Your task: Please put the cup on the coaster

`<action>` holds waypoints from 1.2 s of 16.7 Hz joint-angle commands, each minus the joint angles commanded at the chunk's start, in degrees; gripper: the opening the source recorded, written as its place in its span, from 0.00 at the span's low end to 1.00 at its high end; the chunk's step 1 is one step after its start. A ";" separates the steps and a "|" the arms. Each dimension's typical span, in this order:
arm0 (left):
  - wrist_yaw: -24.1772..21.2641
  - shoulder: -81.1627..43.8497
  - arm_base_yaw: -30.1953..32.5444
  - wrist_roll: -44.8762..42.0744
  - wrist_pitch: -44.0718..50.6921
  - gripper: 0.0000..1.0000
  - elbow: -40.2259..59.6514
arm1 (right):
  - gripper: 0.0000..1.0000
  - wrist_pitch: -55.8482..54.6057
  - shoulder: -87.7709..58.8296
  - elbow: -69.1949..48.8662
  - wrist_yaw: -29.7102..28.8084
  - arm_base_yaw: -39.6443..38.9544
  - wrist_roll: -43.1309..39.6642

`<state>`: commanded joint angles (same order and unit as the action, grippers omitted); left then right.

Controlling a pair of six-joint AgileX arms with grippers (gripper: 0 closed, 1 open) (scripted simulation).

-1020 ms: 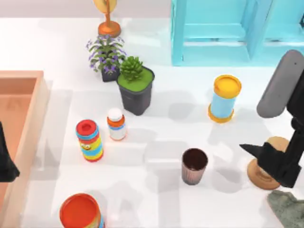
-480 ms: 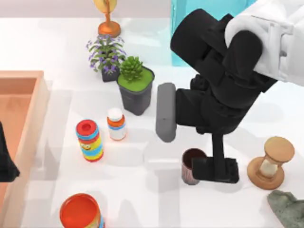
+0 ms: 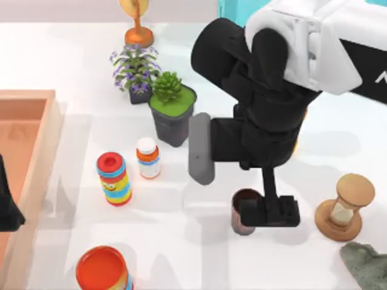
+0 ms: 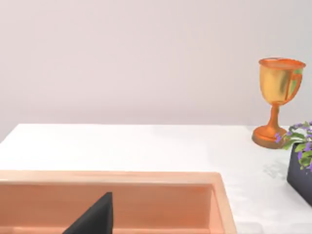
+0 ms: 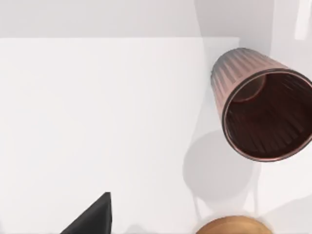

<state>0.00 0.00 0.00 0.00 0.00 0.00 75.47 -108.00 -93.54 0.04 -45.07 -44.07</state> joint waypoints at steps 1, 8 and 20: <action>0.00 0.00 0.00 0.00 0.00 1.00 0.00 | 1.00 0.00 0.00 0.00 0.00 0.00 0.00; 0.00 0.00 0.00 0.00 0.00 1.00 0.00 | 1.00 -6.19 -1.07 5.04 0.00 0.03 0.04; 0.00 0.00 0.00 0.00 0.00 1.00 0.00 | 1.00 -21.60 -4.43 17.17 -0.02 -0.21 0.27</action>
<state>0.00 0.00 0.00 0.00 0.00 0.00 53.87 -112.43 -76.36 0.02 -45.28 -43.80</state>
